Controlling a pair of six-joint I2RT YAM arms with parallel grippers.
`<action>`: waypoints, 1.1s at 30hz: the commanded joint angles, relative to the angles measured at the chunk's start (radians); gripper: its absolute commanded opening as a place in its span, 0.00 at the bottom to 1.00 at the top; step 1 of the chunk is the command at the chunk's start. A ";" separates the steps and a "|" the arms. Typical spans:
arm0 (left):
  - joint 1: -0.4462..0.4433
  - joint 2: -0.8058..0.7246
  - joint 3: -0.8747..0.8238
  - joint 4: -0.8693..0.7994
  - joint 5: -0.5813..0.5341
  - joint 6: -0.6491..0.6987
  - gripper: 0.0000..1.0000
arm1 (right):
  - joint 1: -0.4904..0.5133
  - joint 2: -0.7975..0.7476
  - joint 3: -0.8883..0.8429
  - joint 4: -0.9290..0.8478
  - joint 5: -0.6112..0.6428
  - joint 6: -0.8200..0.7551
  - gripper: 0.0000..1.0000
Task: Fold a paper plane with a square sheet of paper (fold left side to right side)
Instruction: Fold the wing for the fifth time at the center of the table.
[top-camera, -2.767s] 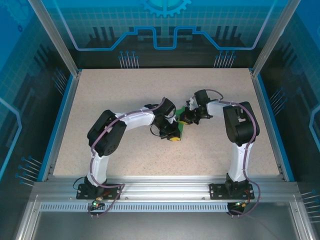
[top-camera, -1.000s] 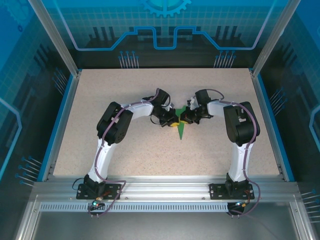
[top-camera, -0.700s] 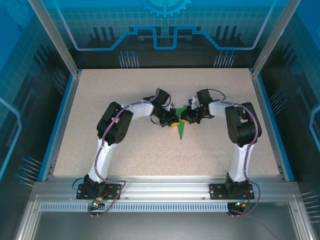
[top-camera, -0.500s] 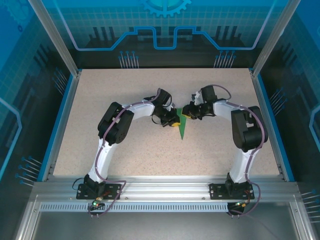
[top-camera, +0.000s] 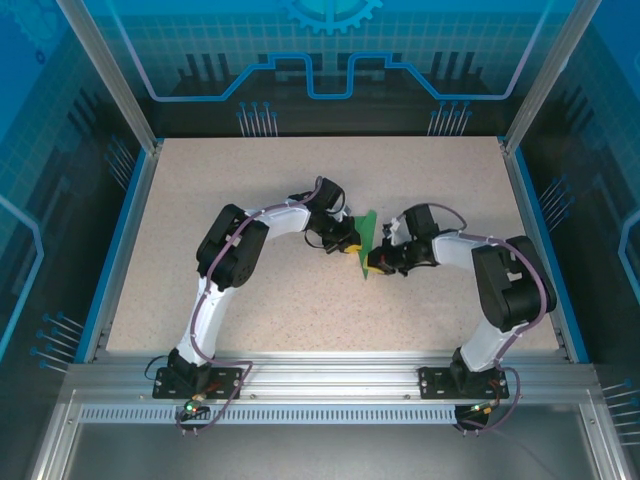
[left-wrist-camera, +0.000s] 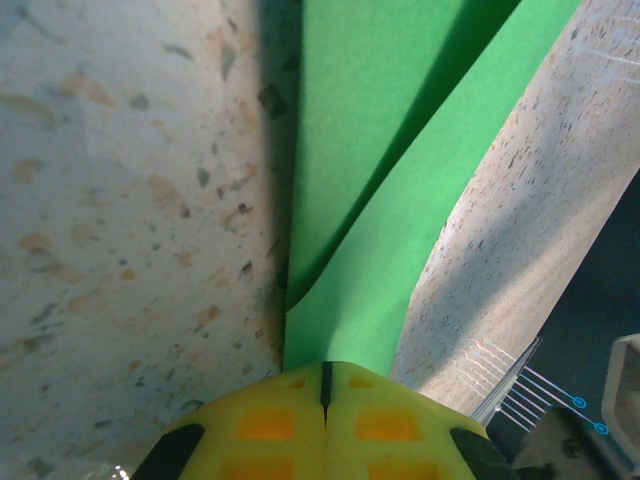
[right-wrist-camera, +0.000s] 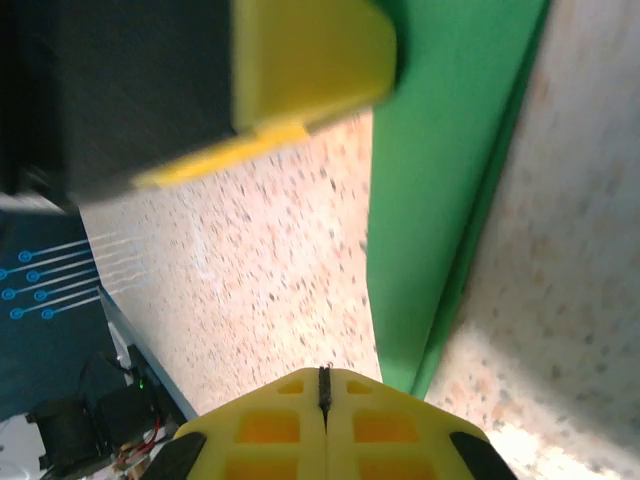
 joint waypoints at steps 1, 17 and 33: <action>-0.016 0.066 -0.012 -0.097 -0.093 -0.005 0.01 | 0.027 0.005 -0.016 0.081 -0.054 0.030 0.04; -0.015 0.066 -0.012 -0.102 -0.097 -0.006 0.01 | 0.050 0.100 0.012 0.118 -0.039 0.043 0.04; -0.015 0.061 -0.009 -0.104 -0.095 0.001 0.01 | 0.053 0.135 0.021 -0.011 0.044 -0.002 0.04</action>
